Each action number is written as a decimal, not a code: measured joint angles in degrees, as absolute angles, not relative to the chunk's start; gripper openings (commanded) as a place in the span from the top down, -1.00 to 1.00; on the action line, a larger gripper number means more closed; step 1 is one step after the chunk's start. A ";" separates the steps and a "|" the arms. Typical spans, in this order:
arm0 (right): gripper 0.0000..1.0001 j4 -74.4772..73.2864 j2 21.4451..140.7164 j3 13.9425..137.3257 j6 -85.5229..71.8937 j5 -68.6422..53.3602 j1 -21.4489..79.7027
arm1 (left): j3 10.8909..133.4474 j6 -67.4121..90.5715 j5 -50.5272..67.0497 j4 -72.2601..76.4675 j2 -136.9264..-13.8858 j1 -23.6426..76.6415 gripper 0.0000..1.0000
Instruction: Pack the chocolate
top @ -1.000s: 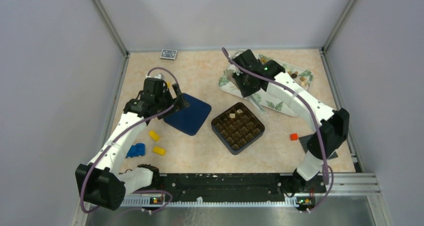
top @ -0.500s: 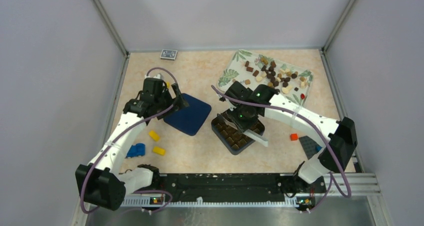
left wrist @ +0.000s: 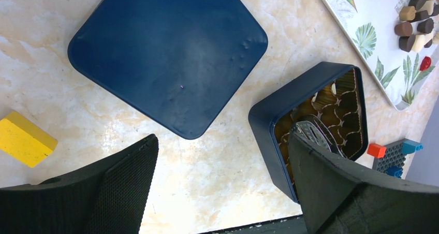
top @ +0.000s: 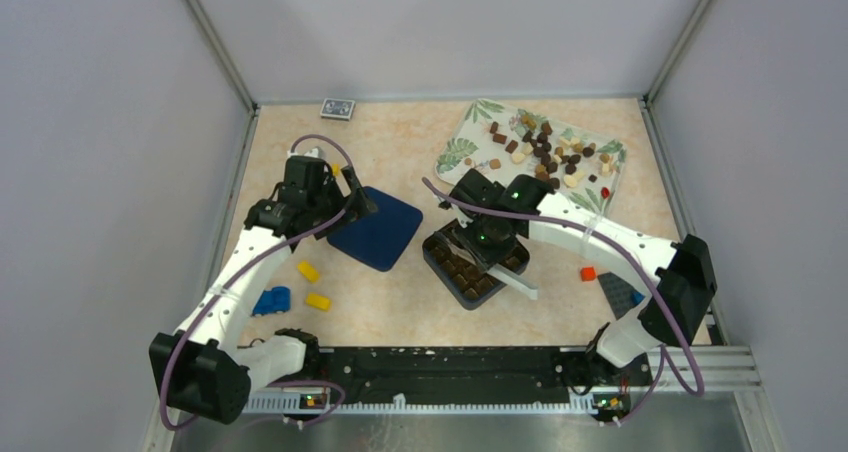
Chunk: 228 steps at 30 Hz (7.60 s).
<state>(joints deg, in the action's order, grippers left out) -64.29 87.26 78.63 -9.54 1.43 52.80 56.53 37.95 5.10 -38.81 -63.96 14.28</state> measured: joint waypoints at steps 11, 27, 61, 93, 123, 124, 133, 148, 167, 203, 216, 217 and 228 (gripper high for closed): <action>0.34 -63.02 87.29 78.63 -8.99 0.91 53.58 | 56.51 38.85 5.06 -39.11 -63.33 14.26 -0.97; 0.47 -62.43 87.26 79.75 -9.98 3.57 53.60 | 56.51 38.85 5.06 -39.22 -63.09 14.26 -0.97; 0.14 -48.62 77.76 65.12 -12.27 6.81 12.58 | 57.12 36.42 6.28 -38.98 -67.33 14.22 -0.97; 0.58 -44.12 87.31 67.68 -11.38 11.18 12.58 | 57.56 36.29 9.32 -37.08 -70.00 14.22 -0.98; 0.78 -61.28 69.41 72.40 -13.72 4.25 31.62 | 61.04 35.79 7.25 -36.82 -72.77 14.09 -0.97; 0.78 -61.73 68.71 72.40 -13.72 3.68 32.82 | 61.23 35.79 6.92 -36.80 -72.95 14.04 -0.97; 0.77 -64.90 62.57 68.51 -15.68 -2.26 46.30 | 61.82 35.90 5.52 -36.75 -73.91 13.65 -0.97; 0.76 -72.10 60.73 64.86 -16.08 -6.85 47.68 | 61.84 36.95 6.22 -36.10 -74.65 13.58 -0.97; 0.37 -72.31 63.20 64.07 -14.61 -10.41 48.36 | 61.80 36.25 5.50 -35.99 -74.63 13.58 -0.98; 0.73 -67.61 71.16 78.46 -11.73 3.07 25.76 | 61.58 35.77 3.25 -36.99 -74.65 13.56 -0.97; 0.42 -54.06 86.48 78.41 -13.76 7.99 17.37 | 61.63 35.70 1.76 -38.17 -73.76 13.47 -0.97; 0.42 -53.56 86.96 78.41 -13.76 8.27 17.19 | 61.63 35.57 1.63 -38.22 -73.76 13.45 -0.97; 0.30 -49.60 88.23 77.25 -14.02 10.94 15.29 | 62.22 34.26 1.41 -38.22 -74.96 12.91 -0.98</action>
